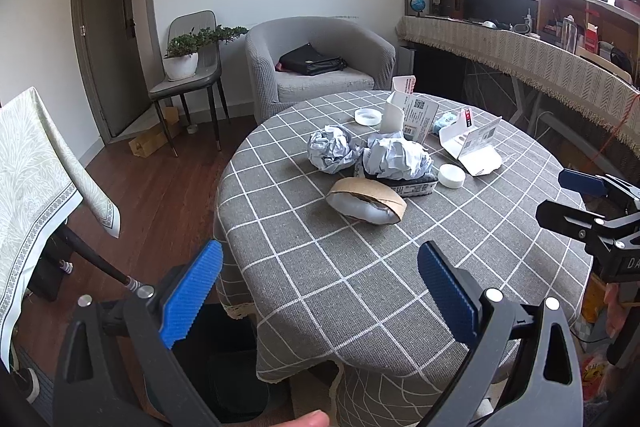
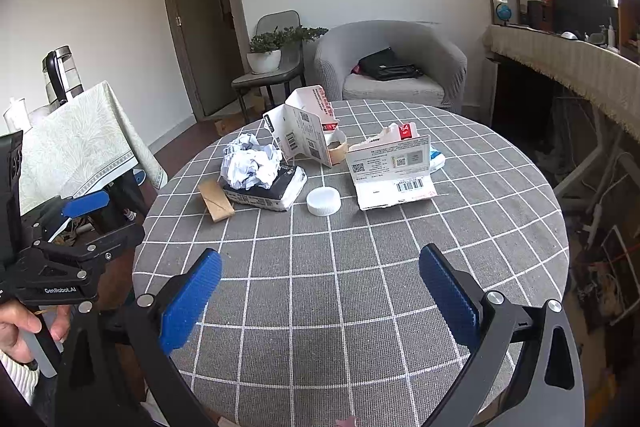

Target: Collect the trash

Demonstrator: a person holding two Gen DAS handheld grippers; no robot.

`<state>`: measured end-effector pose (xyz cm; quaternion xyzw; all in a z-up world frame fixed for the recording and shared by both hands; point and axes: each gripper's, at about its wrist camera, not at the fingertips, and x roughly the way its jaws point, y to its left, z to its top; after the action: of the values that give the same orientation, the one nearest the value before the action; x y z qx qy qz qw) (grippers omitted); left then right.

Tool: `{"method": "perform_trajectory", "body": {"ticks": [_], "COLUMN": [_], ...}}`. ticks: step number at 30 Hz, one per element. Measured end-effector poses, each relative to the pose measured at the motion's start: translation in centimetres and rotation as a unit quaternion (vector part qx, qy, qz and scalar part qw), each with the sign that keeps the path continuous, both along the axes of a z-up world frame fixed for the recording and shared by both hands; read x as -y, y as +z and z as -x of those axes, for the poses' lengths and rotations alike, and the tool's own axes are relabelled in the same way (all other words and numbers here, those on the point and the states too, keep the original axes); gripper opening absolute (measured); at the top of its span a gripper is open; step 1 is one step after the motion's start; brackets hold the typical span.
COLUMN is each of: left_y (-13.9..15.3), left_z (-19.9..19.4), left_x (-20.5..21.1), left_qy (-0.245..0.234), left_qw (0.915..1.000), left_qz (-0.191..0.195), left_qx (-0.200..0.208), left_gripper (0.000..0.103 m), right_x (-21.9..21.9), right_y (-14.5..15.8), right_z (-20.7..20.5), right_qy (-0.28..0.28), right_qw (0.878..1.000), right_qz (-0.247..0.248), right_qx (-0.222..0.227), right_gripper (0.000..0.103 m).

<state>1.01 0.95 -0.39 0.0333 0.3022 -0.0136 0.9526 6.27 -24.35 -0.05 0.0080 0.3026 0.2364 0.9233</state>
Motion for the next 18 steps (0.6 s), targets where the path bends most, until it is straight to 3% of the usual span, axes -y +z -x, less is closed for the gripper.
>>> {"method": "perform_trajectory", "body": {"ticks": [6,12,18], "left_y": [-0.8,-0.5,-1.2], "left_z": [-1.4,-3.5,-6.4], "left_x": [-0.8,0.1,1.1], "left_qy": [-0.060,-0.134,-0.170], "left_qw": [0.9981,0.9908,0.9847], "left_qz": [-0.001,0.000,0.006], "left_qx": [-0.015,-0.016,-0.039], "left_gripper": [0.099,0.099,0.099], "right_x": [-0.5,-0.1,0.9], "right_y": [0.9,1.0,0.7], "right_z": [-0.6,-2.5,-4.9], "right_qy": [0.006,0.000,-0.005], "right_qw": [1.000,1.000,1.000], "right_qz": [-0.003,0.003,-0.001], "right_qx": [0.005,0.001,-0.014], "right_gripper": [0.100,0.100,0.100]}}
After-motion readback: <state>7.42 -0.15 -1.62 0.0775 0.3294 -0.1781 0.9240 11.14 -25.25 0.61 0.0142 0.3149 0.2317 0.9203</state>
